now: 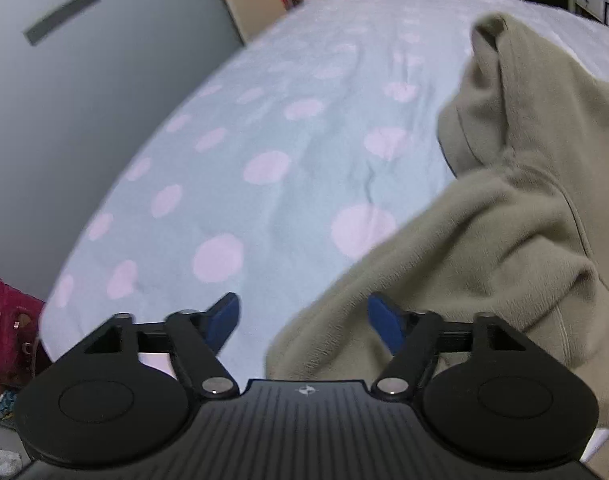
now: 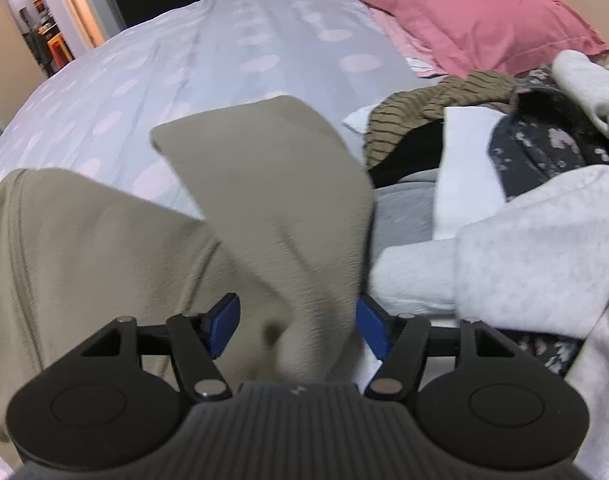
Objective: Fold clothes
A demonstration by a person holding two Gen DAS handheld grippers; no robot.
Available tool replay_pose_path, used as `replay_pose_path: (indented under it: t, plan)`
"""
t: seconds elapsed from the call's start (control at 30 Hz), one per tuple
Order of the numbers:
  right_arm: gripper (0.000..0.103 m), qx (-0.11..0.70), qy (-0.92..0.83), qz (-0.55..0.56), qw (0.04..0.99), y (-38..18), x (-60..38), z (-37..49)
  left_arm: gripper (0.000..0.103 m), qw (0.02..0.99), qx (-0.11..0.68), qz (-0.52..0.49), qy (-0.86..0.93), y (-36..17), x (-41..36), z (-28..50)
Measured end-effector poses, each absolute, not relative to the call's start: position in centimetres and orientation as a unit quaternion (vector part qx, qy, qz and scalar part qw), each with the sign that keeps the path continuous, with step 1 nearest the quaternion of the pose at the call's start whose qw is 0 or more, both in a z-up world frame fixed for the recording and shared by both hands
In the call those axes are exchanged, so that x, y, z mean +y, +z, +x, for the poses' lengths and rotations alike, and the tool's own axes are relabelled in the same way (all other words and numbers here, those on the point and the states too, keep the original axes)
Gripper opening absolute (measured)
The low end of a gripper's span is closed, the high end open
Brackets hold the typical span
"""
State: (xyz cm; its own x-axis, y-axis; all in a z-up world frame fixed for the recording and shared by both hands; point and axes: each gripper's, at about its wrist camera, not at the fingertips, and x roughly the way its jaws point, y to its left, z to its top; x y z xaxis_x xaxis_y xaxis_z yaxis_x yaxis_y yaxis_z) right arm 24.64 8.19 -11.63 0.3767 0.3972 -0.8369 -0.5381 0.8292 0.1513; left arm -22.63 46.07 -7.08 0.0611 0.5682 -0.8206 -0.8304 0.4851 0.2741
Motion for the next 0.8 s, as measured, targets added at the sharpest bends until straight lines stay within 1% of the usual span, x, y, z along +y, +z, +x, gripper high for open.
replay_pose_path:
  t: [0.07,0.13,0.2,0.23,0.27,0.3,0.33,0.37,0.4,0.57,0.67,0.73,0.8]
  plan:
    - [0.076,0.46,0.287,-0.107,0.834,-11.7,9.1,24.2,0.074,0.697,0.509,-0.147,0.483,-8.9,46.9,-22.2]
    - [0.076,0.436,0.273,-0.149,0.844,-12.1,9.7,24.0,0.062,0.682,0.525,-0.157,0.484,-10.6,47.9,-22.0]
    - [0.075,0.426,0.262,-0.168,0.85,-12.6,9.8,24.4,0.037,0.681,0.523,-0.178,0.481,-11.5,48.7,-22.0]
    - [0.07,0.434,0.264,-0.158,0.847,-12.9,9.6,24.9,0.03,0.683,0.517,-0.193,0.478,-11.7,48.9,-22.2]
    - [0.061,0.453,0.266,-0.142,0.839,-13.2,9.4,25.4,0.017,0.686,0.507,-0.209,0.478,-11.5,49.1,-22.5]
    - [0.031,0.47,0.266,-0.127,0.832,-13.5,9.1,25.8,0.01,0.691,0.492,-0.221,0.481,-11.1,49.2,-22.7]
    - [0.013,0.482,0.264,-0.114,0.828,-13.6,8.8,26.2,0.01,0.696,0.474,-0.229,0.489,-10.5,49.3,-23.0]
    - [0.013,0.49,0.261,-0.103,0.825,-13.6,8.5,26.4,0.009,0.703,0.451,-0.225,0.502,-9.5,49.2,-23.4]
    - [0.01,0.484,0.258,-0.095,0.831,-13.2,8.2,26.5,0.009,0.708,0.432,-0.213,0.516,-8.6,49.2,-23.6]
    - [0.009,0.412,0.218,-0.044,0.884,-8.9,6.1,26.7,0.008,0.724,0.354,-0.156,0.571,-2.5,50.5,-24.5]
    - [0.009,0.387,0.211,0.01,0.898,-6.7,4.5,27.3,0.008,0.734,0.318,-0.119,0.588,1.5,52.3,-24.0]
    - [0.008,0.376,0.217,0.039,0.9,-5.8,3.9,27.3,0.008,0.732,0.309,-0.08,0.602,3.7,53.6,-22.9]
    - [0.008,0.358,0.229,0.034,0.905,-5.2,4.3,27.3,0.009,0.725,0.322,-0.061,0.606,4.5,55.3,-21.3]
